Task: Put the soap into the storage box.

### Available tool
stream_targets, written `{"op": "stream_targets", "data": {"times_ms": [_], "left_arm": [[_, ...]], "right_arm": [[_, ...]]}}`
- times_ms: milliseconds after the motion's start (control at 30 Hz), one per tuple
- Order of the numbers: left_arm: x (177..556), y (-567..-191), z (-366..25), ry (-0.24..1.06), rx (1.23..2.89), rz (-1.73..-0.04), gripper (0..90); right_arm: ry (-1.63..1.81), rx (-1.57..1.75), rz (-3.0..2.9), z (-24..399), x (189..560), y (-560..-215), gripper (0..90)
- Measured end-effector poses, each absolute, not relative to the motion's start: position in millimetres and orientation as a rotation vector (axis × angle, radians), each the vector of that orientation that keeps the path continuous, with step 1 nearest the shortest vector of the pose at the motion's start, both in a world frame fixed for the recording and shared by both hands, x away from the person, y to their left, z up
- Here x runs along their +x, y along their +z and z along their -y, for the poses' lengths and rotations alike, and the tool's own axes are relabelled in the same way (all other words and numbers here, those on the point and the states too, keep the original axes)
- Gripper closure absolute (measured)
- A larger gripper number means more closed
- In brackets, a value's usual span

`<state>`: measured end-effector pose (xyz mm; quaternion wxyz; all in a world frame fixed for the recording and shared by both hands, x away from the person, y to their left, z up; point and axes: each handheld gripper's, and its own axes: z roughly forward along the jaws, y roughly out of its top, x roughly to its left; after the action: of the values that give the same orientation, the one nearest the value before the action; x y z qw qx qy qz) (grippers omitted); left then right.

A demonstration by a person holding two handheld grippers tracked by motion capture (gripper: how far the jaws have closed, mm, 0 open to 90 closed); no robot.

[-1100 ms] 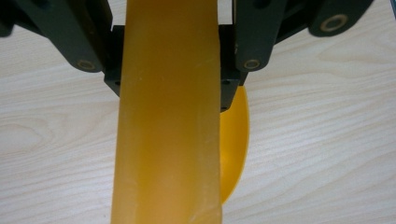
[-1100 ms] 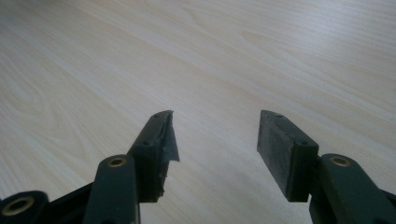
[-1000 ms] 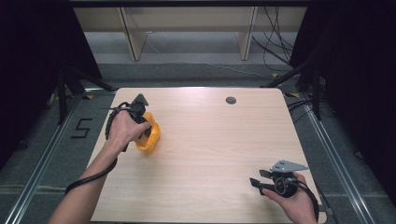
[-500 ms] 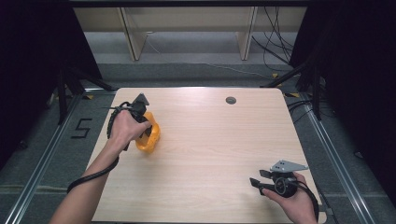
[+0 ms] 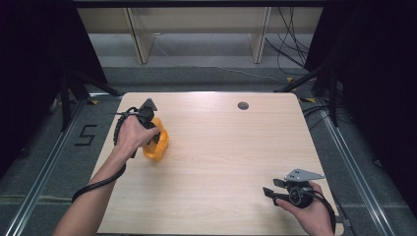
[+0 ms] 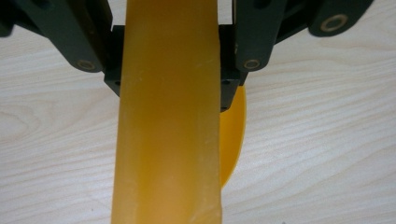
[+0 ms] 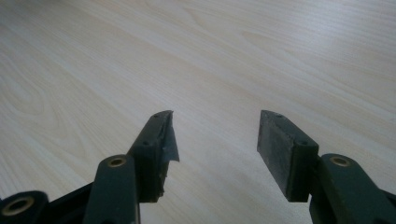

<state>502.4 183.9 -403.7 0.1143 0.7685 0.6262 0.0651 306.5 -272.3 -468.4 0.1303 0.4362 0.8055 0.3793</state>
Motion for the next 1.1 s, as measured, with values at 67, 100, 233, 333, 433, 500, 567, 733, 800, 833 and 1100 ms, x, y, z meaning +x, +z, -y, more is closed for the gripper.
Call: {"op": "stream_targets", "data": {"times_ms": [67, 100, 233, 333, 433, 500, 567, 733, 800, 833, 1100], "left_arm": [[503.1, -404.4, -184.8, 0.205, 2.264, -1.825, 60.5], [503.4, -404.9, -184.9, 0.203, 2.265, -1.824, 60.5], [503.2, -407.9, -183.3, 0.188, 2.239, -1.849, 60.5], [504.9, -409.3, -185.2, 0.189, 2.276, -1.821, 60.5], [505.5, -411.6, -185.2, 0.183, 2.263, -1.833, 60.5], [505.0, -412.7, -184.1, 0.17, 2.237, -1.864, 60.5], [504.8, -414.3, -183.9, 0.166, 2.212, -1.879, 60.5], [505.6, -415.6, -186.0, 0.153, 2.238, -1.869, 60.5], [505.6, -417.0, -184.2, 0.158, 2.212, -1.887, 60.5], [506.0, -417.9, -183.4, 0.17, 2.203, -1.89, 60.5], [508.5, -423.1, -184.3, 0.165, 2.266, -1.842, 60.4]], "right_arm": [[1.095, 1.269, -2.342, 272.4, 306.4, -468.2, 46.2], [1.095, 1.269, -2.343, 272.4, 306.4, -468.3, 46.2], [1.094, 1.269, -2.344, 272.3, 306.4, -468.3, 46.2], [1.094, 1.268, -2.343, 272.4, 306.3, -468.2, 46.2], [1.093, 1.263, -2.341, 272.6, 306.9, -468.8, 46.1], [1.093, 1.272, -2.344, 272.2, 306.5, -468.5, 46.2], [1.092, 1.267, -2.346, 272.4, 306.7, -468.8, 46.2], [1.091, 1.271, -2.347, 272.2, 306.7, -468.9, 46.1], [1.1, 1.239, -2.345, 272.7, 308.3, -469.8, 46.1], [1.103, 1.241, -2.349, 272.4, 308.3, -470.0, 46.1], [1.104, 1.241, -2.348, 272.5, 308.3, -470.1, 46.1]]}}
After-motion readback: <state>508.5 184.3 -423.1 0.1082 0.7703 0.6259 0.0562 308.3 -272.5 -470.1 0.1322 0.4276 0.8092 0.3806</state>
